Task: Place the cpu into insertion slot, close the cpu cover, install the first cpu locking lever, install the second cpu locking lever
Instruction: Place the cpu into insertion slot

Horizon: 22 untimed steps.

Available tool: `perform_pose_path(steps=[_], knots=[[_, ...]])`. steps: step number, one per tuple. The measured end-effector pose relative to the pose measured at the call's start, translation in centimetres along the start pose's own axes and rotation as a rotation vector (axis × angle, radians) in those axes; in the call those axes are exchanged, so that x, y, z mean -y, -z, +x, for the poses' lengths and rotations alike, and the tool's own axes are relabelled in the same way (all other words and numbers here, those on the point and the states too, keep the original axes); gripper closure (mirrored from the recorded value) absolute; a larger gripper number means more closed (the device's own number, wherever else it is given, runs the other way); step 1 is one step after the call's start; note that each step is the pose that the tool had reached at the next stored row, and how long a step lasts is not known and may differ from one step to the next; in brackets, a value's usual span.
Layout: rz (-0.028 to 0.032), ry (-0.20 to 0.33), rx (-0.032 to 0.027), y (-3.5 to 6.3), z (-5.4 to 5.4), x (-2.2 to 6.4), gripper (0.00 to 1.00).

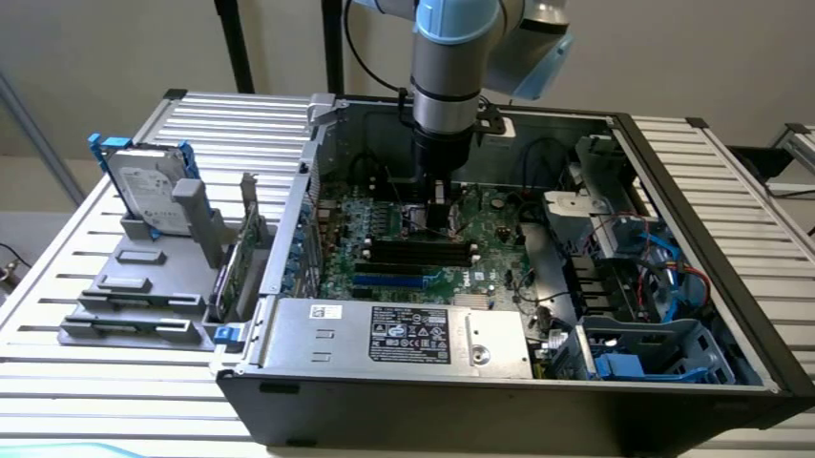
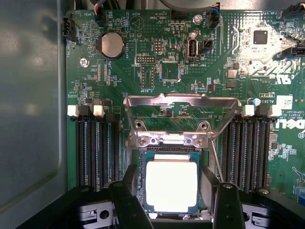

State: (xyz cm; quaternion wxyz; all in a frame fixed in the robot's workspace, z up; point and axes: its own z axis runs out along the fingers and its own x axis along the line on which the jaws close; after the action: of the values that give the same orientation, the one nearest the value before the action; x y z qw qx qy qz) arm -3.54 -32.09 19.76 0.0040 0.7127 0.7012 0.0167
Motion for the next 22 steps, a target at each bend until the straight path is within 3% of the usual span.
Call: perform_pose_path(steps=[22], knots=[[0.0059, 0.0, 0.0012, 0.05, -0.09, 0.04, 0.37]])
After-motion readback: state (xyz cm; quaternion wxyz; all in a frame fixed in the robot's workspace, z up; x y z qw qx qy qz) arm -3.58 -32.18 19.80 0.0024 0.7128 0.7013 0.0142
